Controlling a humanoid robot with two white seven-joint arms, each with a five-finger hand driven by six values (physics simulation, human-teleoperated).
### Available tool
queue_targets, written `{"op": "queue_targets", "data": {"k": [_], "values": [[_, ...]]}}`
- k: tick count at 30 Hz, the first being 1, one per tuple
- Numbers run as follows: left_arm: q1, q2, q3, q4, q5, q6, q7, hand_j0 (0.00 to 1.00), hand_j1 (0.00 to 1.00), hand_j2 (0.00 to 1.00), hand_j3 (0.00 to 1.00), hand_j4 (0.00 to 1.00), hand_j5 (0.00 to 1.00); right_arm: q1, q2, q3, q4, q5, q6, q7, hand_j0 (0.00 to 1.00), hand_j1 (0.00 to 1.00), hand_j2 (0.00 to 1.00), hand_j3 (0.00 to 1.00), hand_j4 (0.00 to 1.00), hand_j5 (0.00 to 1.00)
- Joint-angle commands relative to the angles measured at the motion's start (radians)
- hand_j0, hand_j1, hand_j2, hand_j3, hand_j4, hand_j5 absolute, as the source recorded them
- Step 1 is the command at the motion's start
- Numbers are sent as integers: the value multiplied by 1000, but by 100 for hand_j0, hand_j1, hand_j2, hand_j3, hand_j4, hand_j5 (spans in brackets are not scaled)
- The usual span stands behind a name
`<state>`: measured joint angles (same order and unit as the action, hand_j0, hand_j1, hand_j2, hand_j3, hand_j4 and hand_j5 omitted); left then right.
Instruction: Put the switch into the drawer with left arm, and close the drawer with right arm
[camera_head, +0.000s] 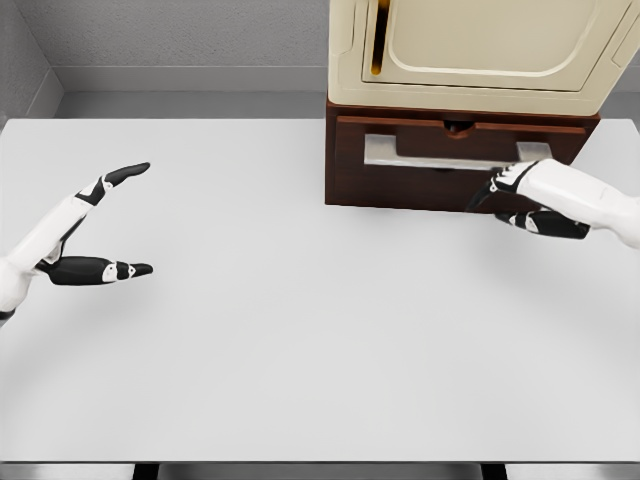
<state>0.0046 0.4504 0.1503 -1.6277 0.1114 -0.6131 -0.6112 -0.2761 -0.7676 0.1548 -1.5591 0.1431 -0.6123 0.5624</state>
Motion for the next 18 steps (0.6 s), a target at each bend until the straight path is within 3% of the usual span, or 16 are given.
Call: {"op": "queue_targets", "data": {"k": [1, 9, 11, 13, 18], "values": [[-2, 1, 0, 0, 8, 2, 0, 100, 100, 100, 100, 100, 100, 0, 7, 3, 13, 6, 1, -1, 59, 59, 59, 59, 59, 59], [0, 1, 0, 0, 8, 2, 0, 100, 100, 100, 100, 100, 100, -38, 2, 45, 40, 6, 1, -1, 60, 60, 60, 60, 60, 60], [0, 1, 3, 5, 8, 2, 0, 100, 100, 100, 100, 100, 100, -32, -9, 43, 33, 4, 1, -1, 64, 64, 64, 64, 64, 64], [2, 1, 3, 0, 8, 2, 0, 100, 100, 100, 100, 100, 100, -18, -32, 37, 10, 4, 1, -3, 77, 77, 77, 77, 77, 77], [5, 1, 3, -3, 10, 2, 0, 100, 100, 100, 100, 100, 100, 193, -137, -116, -61, -2, 1, -6, 86, 86, 86, 86, 86, 86]]}}
